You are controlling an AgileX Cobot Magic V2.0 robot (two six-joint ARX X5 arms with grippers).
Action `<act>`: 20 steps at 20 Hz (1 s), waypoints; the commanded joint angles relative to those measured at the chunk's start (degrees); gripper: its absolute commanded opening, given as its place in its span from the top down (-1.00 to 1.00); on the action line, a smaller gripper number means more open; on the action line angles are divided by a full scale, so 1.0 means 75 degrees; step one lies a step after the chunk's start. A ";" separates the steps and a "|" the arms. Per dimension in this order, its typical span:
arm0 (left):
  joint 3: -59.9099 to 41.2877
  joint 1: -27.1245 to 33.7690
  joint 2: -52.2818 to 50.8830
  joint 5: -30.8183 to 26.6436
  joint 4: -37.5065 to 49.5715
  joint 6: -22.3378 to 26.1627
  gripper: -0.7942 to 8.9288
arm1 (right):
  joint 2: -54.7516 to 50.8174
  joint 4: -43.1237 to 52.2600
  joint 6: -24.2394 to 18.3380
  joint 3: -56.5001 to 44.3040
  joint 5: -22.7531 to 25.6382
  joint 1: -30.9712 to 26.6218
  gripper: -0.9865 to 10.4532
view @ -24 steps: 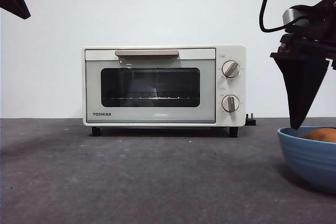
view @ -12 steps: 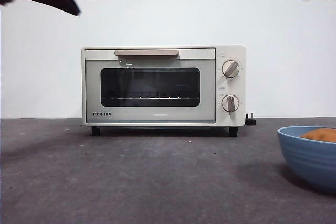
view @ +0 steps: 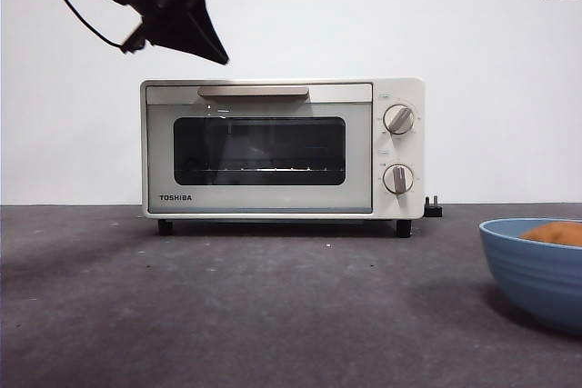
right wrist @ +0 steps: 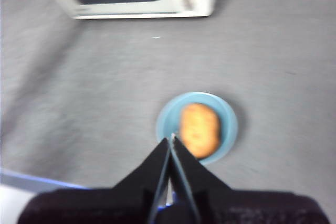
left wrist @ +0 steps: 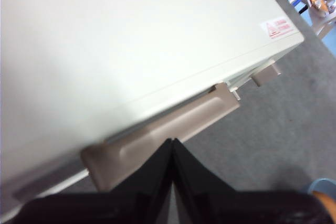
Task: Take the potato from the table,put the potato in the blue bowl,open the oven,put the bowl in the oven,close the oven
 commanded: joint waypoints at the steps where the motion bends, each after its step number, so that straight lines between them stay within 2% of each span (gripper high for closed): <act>1: 0.0172 -0.0201 0.0300 -0.0580 0.0009 0.0501 0.85 | -0.0187 -0.0236 0.0300 -0.0006 0.0128 0.0009 0.84; 4: 0.0175 -0.0277 0.0472 -0.0895 0.0003 0.0810 0.85 | -0.0268 -0.0498 0.0373 -0.0006 0.0277 0.0006 0.84; 6: 0.0175 -0.0274 0.0498 -0.1285 0.0009 0.0810 0.85 | -0.0265 -0.0498 0.0376 -0.0006 0.0283 0.0006 0.84; 10: 0.0175 -0.0268 0.0498 -0.1533 -0.0198 0.0909 0.85 | -0.0262 -0.0498 0.0428 -0.0006 0.0283 0.0006 0.84; 14: 0.0175 -0.0315 0.0539 -0.1521 -0.0772 0.1192 0.85 | -0.0259 -0.0498 0.0458 -0.0006 0.0283 0.0009 0.84; 20: 0.0172 -0.0577 0.0539 -0.1533 -0.1719 0.1218 0.85 | -0.0259 -0.0498 0.0542 -0.0006 0.0283 0.0009 0.84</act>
